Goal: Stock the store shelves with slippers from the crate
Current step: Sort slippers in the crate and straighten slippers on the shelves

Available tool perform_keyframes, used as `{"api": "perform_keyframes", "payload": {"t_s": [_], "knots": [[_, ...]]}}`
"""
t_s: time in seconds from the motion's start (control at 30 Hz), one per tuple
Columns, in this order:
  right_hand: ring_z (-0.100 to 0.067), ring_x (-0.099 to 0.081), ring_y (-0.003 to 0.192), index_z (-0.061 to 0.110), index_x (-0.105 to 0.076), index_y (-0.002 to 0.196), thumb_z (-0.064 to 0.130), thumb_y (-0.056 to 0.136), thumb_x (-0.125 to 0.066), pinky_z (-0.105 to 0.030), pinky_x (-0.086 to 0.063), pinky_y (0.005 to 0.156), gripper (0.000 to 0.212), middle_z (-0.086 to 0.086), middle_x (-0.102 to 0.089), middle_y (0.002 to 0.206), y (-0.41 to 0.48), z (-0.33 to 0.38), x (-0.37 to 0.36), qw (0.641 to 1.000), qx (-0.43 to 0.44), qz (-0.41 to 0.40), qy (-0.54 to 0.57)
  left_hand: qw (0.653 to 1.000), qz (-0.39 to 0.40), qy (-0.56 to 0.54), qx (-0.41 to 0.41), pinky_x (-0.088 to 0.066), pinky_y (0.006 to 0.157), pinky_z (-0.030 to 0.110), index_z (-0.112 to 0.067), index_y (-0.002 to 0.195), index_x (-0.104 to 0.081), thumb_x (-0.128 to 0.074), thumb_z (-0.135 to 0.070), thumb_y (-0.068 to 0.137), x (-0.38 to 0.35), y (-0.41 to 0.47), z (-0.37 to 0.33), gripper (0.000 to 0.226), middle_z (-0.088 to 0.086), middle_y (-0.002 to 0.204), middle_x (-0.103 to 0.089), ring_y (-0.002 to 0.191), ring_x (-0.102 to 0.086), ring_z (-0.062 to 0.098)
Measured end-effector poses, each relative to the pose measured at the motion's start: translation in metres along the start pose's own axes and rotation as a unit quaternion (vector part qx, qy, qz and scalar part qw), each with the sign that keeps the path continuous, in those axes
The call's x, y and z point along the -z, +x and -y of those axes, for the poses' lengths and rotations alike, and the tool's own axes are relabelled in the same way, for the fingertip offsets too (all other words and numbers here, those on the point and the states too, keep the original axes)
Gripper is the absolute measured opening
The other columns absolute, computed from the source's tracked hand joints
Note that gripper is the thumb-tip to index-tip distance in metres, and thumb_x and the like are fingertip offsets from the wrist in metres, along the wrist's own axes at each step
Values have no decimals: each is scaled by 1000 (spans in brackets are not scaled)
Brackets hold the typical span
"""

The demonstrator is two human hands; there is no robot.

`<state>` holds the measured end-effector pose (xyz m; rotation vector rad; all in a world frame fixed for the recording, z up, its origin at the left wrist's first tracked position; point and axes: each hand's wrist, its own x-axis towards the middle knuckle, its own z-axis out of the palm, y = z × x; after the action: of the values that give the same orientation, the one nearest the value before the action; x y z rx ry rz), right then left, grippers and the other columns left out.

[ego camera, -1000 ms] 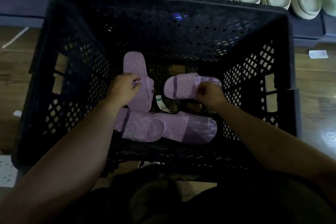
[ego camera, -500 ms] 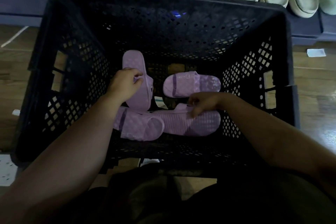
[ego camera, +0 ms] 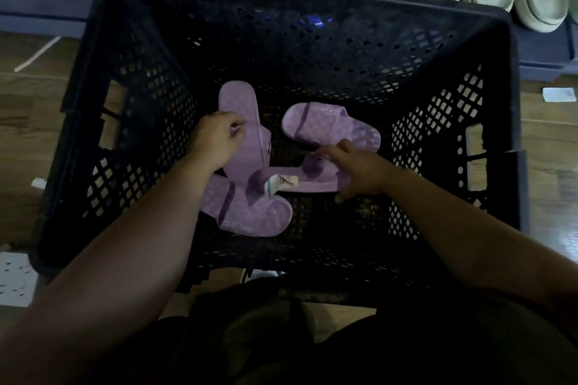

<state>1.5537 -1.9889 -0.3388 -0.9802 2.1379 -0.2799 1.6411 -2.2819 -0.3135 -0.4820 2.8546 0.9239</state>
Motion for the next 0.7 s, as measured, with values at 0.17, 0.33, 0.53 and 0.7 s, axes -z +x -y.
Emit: {"api": "perform_keyframes", "payload": {"t_s": [0.17,0.33,0.53,0.7], "knots": [[-44,-32,131,36,-51,127,61,66,-72,-56,-29,101,70,-3,-40,139,4,18,-2,979,42,-50,-194,1000,6,4,19,-47,80,28,-8,115,-66,-56,-20,93,1,-2,3,27,12,116,-63,98,-61,24],[-29,-61,105,17,-74,87,54,72,-66,-36,-40,93,40,-1,-71,93,11,26,0,960,192,-132,-157,1000,-4,2,25,-46,80,27,-7,115,-66,-56,-19,93,3,-3,3,26,13,114,-63,98,-61,25],[-26,-62,76,15,-70,81,40,77,-71,-34,-44,74,25,-1,-68,76,6,41,-12,935,269,-193,-131,996,-52,-12,70,-47,84,28,-6,114,-65,-54,-14,93,11,-3,6,25,14,112,-65,99,-61,27],[-28,-58,71,13,-66,76,27,83,-68,-34,-41,70,15,-5,-66,74,6,57,-9,908,305,-266,-111,993,-79,-16,88,-45,80,25,-6,114,-65,-51,-12,93,17,-2,5,26,11,110,-66,97,-61,25]]}}
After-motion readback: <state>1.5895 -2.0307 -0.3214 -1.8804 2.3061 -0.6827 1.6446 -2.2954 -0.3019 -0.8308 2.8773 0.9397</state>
